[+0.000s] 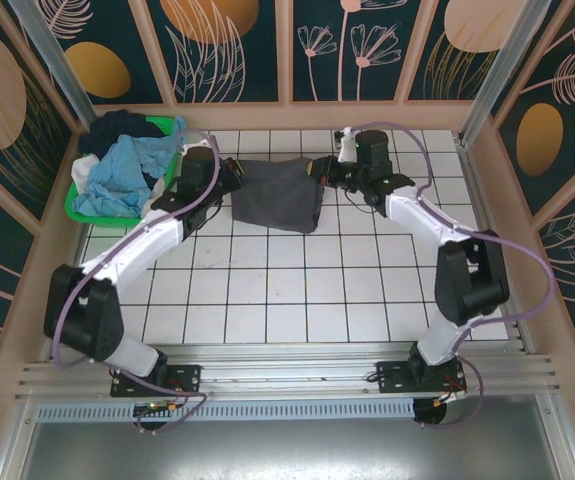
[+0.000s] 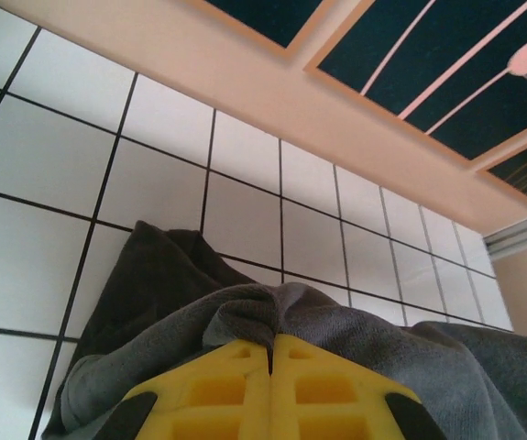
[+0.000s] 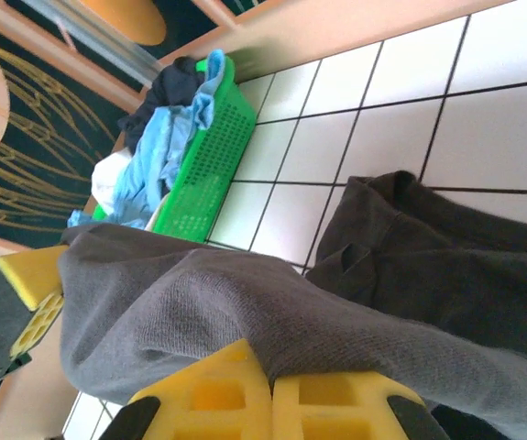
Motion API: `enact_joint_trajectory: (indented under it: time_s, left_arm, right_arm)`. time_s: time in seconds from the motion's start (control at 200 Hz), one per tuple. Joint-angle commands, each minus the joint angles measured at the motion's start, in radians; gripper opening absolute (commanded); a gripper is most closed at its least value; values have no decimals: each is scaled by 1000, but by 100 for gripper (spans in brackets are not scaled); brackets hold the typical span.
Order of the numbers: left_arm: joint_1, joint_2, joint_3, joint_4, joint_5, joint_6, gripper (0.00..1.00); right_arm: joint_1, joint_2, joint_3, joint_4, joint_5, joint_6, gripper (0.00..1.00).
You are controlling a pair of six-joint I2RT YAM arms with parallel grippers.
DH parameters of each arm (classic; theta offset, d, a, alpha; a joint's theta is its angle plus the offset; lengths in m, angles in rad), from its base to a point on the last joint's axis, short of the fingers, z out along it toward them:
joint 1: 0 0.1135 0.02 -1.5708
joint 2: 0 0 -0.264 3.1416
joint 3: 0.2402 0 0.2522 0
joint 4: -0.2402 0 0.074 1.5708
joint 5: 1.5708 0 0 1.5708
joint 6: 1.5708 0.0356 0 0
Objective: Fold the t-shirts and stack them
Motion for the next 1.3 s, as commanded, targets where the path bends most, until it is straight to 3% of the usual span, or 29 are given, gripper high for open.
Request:
enact_joint_trajectory:
  time_s: [0.0, 0.34, 0.39, 0.425, 0.47, 0.505, 0.53, 0.646, 0.751, 1.016, 1.296]
  left_arm:
    - [22, 95, 93, 31, 22, 31, 0]
    - [50, 390, 359, -34, -4, 71, 0]
    - [55, 435, 411, -63, -11, 81, 9]
    - [59, 466, 446, -82, -9, 88, 17]
    - [64, 503, 483, -102, -15, 100, 36]
    - [69, 527, 510, -117, -18, 106, 39]
    - [73, 544, 526, -126, -11, 113, 39]
    - [81, 587, 588, -167, -18, 145, 46]
    - [81, 583, 598, -182, -27, 175, 49]
    - [70, 530, 418, -83, 222, 199, 50]
    - [66, 498, 261, -59, 180, 186, 53]
  right_arm:
    - [-41, 92, 58, 16, -72, -21, 0]
    - [-123, 326, 247, 9, -150, -13, 0]
    - [-130, 373, 296, -19, -157, -14, 0]
    - [-133, 405, 341, -42, -165, -21, 6]
    - [-137, 443, 390, -69, -164, -25, 19]
    - [-140, 465, 426, -92, -160, -27, 40]
    - [-142, 478, 448, -103, -158, -30, 45]
    - [-143, 467, 473, -129, -88, -42, 46]
    - [-134, 390, 351, -67, -36, -37, 44]
    - [-81, 269, -3, 100, 39, 6, 35]
    - [-52, 335, 11, 117, 9, 13, 29]
